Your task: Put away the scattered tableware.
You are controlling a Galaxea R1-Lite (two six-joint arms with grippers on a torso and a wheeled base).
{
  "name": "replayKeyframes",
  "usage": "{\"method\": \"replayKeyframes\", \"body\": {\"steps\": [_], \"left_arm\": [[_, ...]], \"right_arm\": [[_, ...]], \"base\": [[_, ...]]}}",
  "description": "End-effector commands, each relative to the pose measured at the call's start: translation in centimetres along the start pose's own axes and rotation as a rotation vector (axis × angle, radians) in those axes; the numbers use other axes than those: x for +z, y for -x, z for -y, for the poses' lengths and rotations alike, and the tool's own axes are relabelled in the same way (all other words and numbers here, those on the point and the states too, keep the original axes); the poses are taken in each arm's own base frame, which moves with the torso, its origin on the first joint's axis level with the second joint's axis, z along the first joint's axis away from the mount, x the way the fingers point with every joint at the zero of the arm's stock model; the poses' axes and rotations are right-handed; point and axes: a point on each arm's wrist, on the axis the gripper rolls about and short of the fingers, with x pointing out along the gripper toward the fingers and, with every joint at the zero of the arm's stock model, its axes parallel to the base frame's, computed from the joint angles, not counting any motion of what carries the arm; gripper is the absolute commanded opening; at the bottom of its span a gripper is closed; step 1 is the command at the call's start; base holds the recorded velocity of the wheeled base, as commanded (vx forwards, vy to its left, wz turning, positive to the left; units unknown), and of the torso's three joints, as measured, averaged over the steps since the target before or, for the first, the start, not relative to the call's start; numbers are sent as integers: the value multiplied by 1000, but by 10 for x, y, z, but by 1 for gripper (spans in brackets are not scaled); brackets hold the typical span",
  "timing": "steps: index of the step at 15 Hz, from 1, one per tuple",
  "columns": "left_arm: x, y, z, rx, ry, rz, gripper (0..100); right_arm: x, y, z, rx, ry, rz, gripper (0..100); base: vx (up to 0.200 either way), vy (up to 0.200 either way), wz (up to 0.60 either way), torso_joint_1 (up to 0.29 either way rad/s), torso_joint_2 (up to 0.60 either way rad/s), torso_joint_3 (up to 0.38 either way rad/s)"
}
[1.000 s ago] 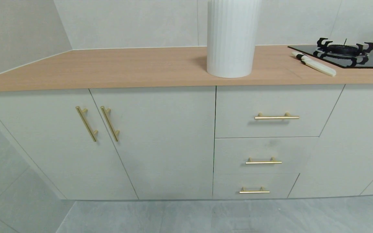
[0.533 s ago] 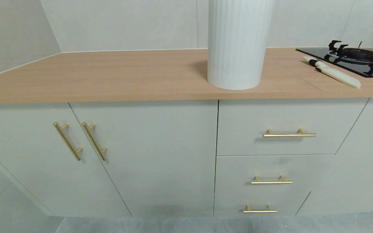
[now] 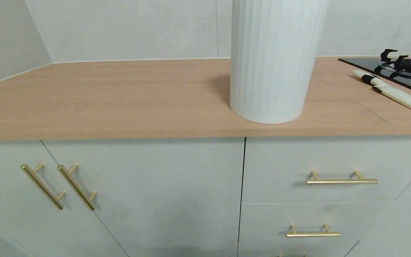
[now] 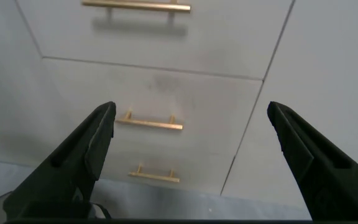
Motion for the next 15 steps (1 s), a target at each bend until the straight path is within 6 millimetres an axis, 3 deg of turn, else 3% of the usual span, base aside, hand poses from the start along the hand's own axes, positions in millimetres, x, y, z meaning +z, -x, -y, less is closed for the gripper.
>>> {"method": "replayKeyframes", "body": {"steps": [1, 3, 13, 15], "left_arm": [[0, 0, 0, 1, 1, 0, 100], [0, 0, 0, 1, 0, 0, 100], [0, 0, 0, 1, 1, -2, 100], [0, 0, 0, 1, 1, -2, 100]], "right_arm": [[0, 0, 0, 1, 0, 0, 100], [0, 0, 0, 1, 0, -1, 100], [0, 0, 0, 1, 0, -1, 100], [0, 0, 0, 1, 0, 0, 100]], "base": [[200, 0, 0, 2, 2, 2], [200, 0, 0, 0, 0, 2], [0, 0, 0, 0, 0, 0], [0, -200, 0, 2, 0, 5]]}}
